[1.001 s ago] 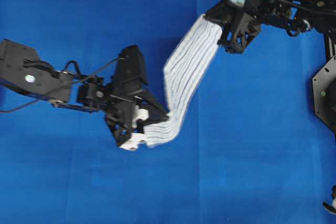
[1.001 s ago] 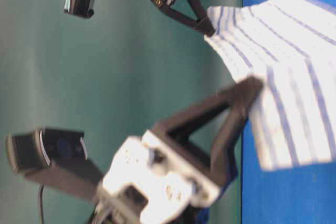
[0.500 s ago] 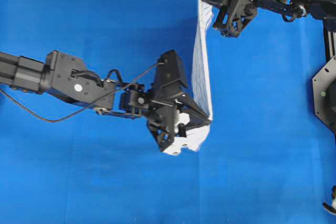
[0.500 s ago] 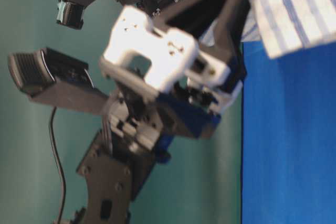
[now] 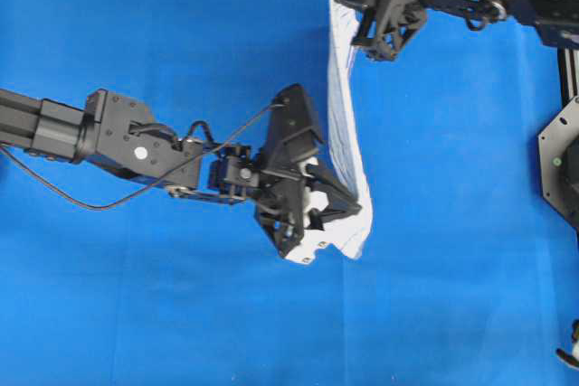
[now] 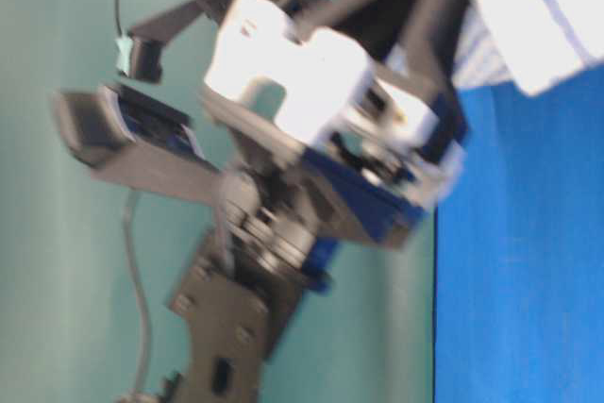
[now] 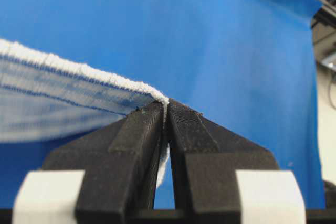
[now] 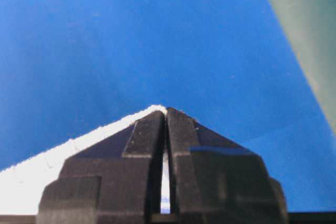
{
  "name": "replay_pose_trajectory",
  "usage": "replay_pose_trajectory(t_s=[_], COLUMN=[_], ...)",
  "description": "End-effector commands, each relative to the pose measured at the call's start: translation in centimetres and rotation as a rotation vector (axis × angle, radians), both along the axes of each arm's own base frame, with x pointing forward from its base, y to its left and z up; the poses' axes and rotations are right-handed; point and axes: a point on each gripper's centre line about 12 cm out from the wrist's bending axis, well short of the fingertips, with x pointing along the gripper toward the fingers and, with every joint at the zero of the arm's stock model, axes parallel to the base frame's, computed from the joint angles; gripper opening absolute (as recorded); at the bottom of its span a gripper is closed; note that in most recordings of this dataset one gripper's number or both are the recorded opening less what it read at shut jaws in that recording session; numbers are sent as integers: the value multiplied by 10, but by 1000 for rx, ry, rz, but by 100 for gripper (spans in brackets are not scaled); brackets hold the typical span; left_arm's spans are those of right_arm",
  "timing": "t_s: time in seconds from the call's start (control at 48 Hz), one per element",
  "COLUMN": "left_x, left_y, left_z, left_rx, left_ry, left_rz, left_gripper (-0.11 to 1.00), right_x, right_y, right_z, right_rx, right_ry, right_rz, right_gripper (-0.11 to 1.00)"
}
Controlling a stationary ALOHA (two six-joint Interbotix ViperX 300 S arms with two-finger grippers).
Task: Fold the blue towel.
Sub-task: 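Lift the strip and rotate it to lie vertically on the table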
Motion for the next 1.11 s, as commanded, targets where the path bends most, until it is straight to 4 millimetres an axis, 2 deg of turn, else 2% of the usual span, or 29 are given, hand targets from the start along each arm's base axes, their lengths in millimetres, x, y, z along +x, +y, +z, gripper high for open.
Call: replay_pose_trajectory(t_s=[0.0, 0.146, 0.396, 0.771, 1.084], left_x=[-10, -31, -61, -70, -76], left_y=[-12, -12, -14, -19, -10], left_z=[23, 15, 2, -5, -21], left_rx=[-26, -71, -143, -162, -146], left_ry=[-69, -85, -63, -29, 91], left_rz=[-20, -4, 23, 21, 46], left_gripper=[2, 2, 2, 2, 2], right_x=[11, 30, 53, 68, 73], right_y=[-12, -19, -23, -20, -21], right_z=[9, -1, -3, -12, -18], right_rx=[-14, -7, -6, -3, 1], right_ry=[-17, 2, 1, 13, 21], right_rz=[-11, -3, 15, 37, 42], right_gripper=[2, 2, 2, 2, 2])
